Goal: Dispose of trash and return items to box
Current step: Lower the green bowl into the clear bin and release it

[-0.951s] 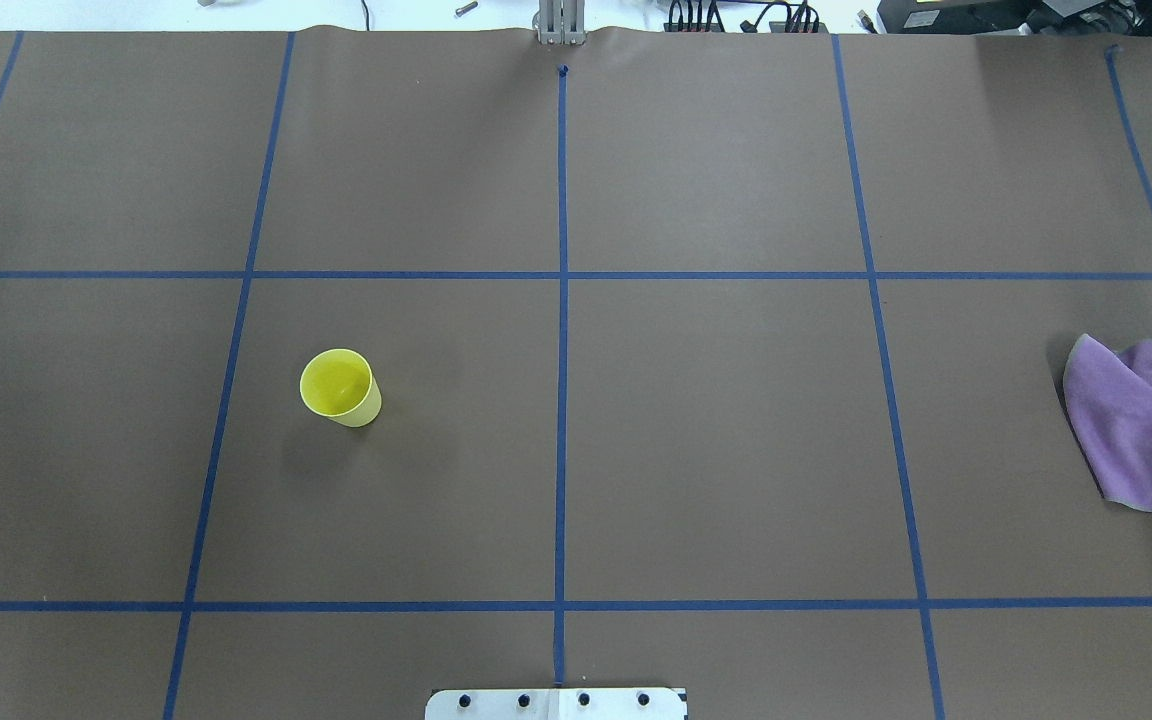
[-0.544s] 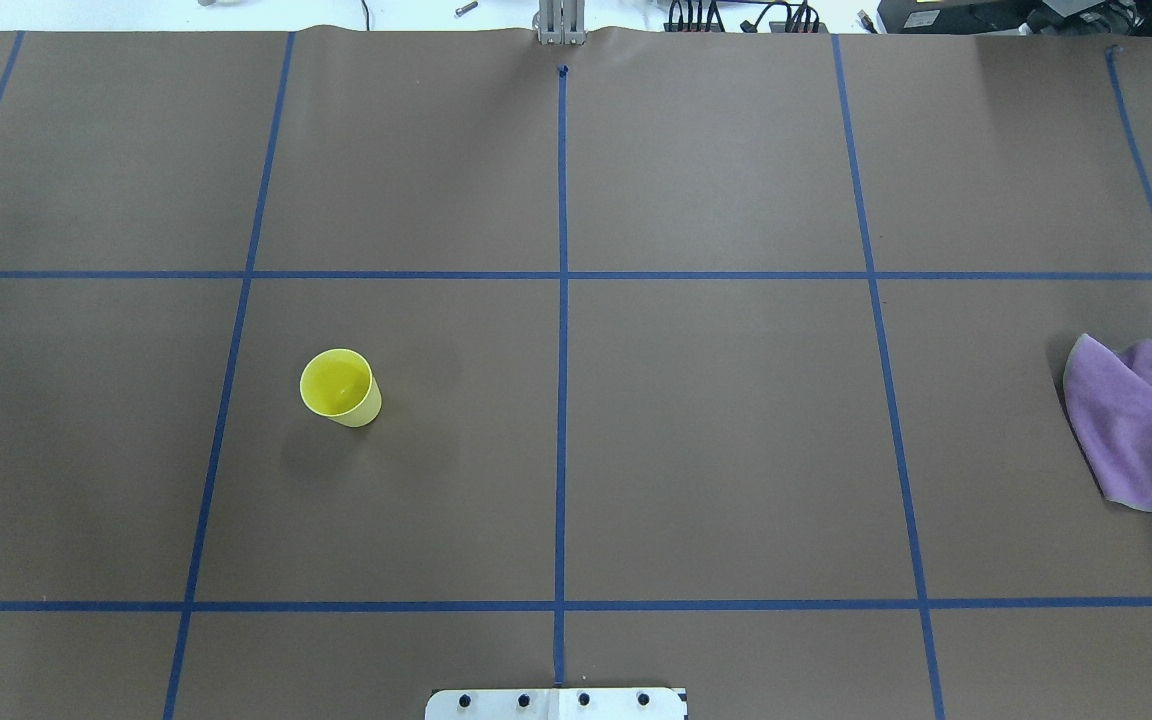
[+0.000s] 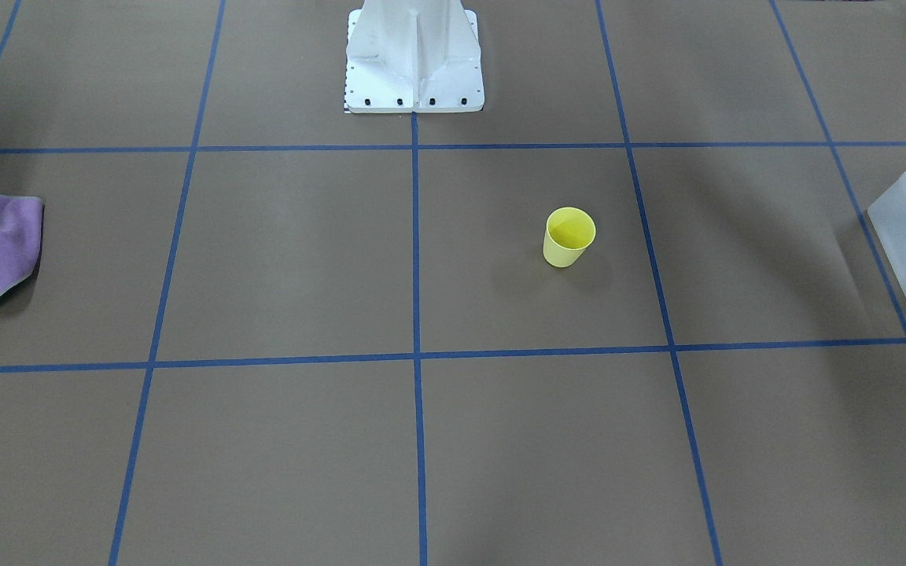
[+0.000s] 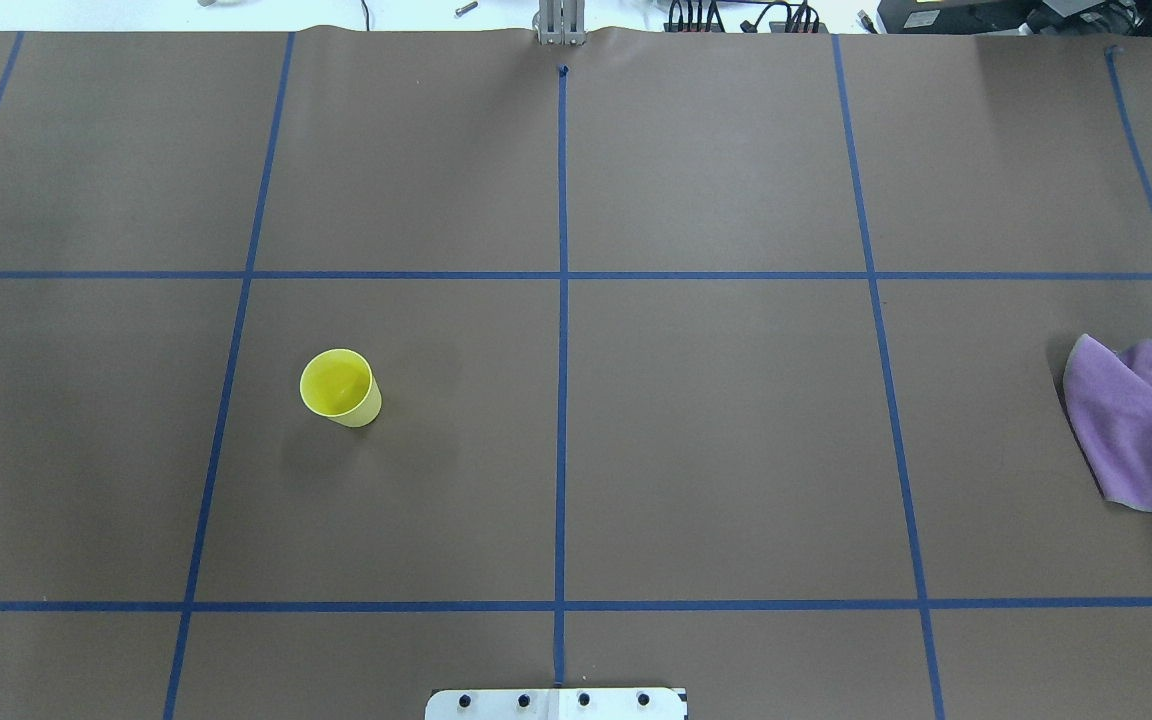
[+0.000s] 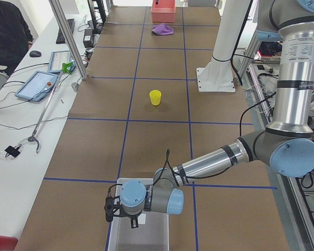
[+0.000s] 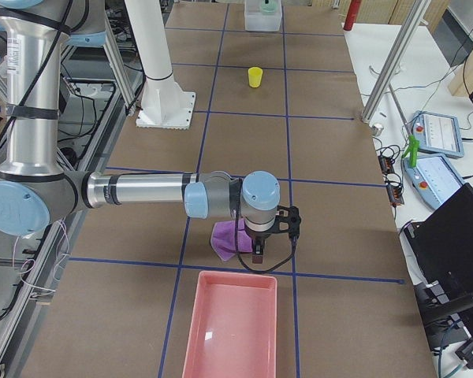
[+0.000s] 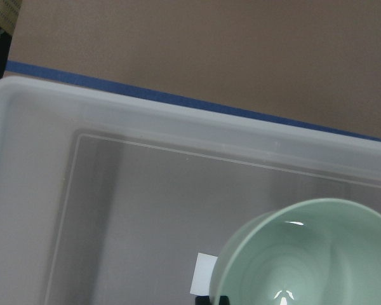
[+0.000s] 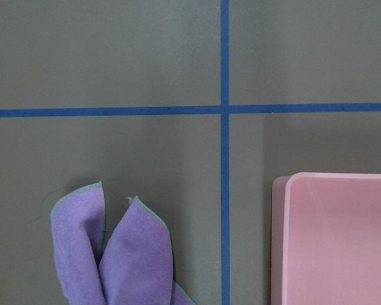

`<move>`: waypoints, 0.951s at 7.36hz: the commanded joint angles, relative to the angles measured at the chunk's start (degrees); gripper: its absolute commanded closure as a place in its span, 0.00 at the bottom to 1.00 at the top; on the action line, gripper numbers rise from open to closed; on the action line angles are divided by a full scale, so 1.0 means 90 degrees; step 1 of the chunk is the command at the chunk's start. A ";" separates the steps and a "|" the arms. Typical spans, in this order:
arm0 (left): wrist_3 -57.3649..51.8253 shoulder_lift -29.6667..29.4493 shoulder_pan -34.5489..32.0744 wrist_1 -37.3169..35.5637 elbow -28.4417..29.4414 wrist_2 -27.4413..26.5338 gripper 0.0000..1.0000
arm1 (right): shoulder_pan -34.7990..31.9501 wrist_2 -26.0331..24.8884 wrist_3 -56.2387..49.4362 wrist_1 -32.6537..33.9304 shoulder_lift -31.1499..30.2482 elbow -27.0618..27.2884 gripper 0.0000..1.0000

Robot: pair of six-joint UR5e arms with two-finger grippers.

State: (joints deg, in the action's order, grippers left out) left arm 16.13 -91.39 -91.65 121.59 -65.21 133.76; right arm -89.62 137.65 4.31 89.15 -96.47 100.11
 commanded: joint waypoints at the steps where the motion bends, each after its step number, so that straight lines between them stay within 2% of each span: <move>1: 0.0238 0.0182 0.0153 0.0209 -0.0127 0.0010 1.00 | 0.0016 0.0008 0.0000 0.0006 -0.0004 0.0000 0.00; 3: 0.0745 0.0679 0.0398 0.1183 -0.0108 0.0001 1.00 | 0.0026 0.0008 0.0009 0.0006 -0.0004 0.0000 0.00; 5: 0.0766 0.0740 0.0418 0.1226 -0.0108 0.0001 1.00 | 0.0026 0.0008 0.0000 0.0006 -0.0014 0.0000 0.00; 6: 0.0786 0.0731 0.0418 0.1226 -0.0108 -0.0009 0.68 | 0.0026 0.0008 0.0000 0.0006 -0.0014 0.0000 0.00; 7: 0.0738 0.0730 0.0418 0.1265 -0.0108 -0.0009 0.01 | 0.0026 -0.0001 0.0000 0.0006 -0.0014 0.0000 0.00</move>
State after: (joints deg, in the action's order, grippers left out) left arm 22.96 -84.87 -87.93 132.61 -66.19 133.71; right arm -89.39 137.70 4.31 89.21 -96.58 100.11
